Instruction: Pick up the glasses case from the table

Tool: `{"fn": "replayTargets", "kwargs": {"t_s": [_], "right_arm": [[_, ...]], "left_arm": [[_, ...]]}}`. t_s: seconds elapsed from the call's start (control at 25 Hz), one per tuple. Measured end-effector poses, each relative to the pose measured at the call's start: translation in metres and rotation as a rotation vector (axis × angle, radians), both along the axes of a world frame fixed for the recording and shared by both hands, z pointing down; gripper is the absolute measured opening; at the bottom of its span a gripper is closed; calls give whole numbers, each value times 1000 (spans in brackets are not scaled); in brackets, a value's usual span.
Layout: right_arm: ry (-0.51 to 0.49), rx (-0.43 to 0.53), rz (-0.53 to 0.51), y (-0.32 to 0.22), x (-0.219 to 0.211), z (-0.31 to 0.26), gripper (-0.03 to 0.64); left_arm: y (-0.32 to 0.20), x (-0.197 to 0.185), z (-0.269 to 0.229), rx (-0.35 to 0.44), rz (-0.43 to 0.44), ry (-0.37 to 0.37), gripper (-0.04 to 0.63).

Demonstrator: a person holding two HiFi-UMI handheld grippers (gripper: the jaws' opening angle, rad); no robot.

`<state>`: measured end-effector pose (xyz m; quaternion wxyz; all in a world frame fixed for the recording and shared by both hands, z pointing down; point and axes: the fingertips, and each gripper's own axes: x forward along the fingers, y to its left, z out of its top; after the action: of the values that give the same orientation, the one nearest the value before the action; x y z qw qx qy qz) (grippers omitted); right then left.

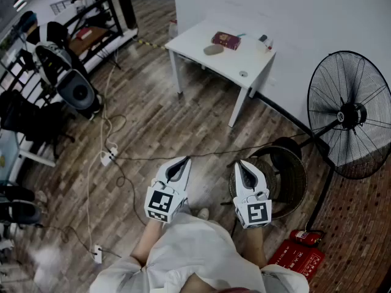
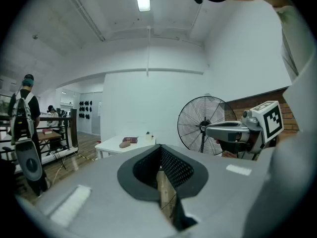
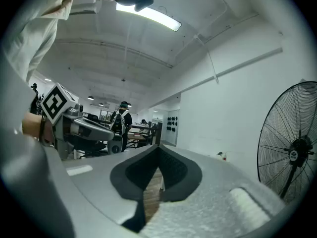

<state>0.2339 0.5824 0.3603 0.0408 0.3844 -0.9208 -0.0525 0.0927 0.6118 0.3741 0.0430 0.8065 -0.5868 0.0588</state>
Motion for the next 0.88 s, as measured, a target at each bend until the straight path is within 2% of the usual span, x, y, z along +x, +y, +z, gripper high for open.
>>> {"fn": "replayTargets", "kwargs": {"t_s": [0.32, 0.56, 0.88], "right_arm": [[-38, 20, -55, -28, -24, -5, 5], [-31, 43, -72, -66, -67, -6, 5], [-6, 43, -35, -128, -118, -8, 5]], "left_arm": [[-38, -15, 0, 12, 1, -2, 18], [-87, -49, 2, 21, 4, -5, 17], [-154, -100, 1, 24, 38, 0, 17]]}}
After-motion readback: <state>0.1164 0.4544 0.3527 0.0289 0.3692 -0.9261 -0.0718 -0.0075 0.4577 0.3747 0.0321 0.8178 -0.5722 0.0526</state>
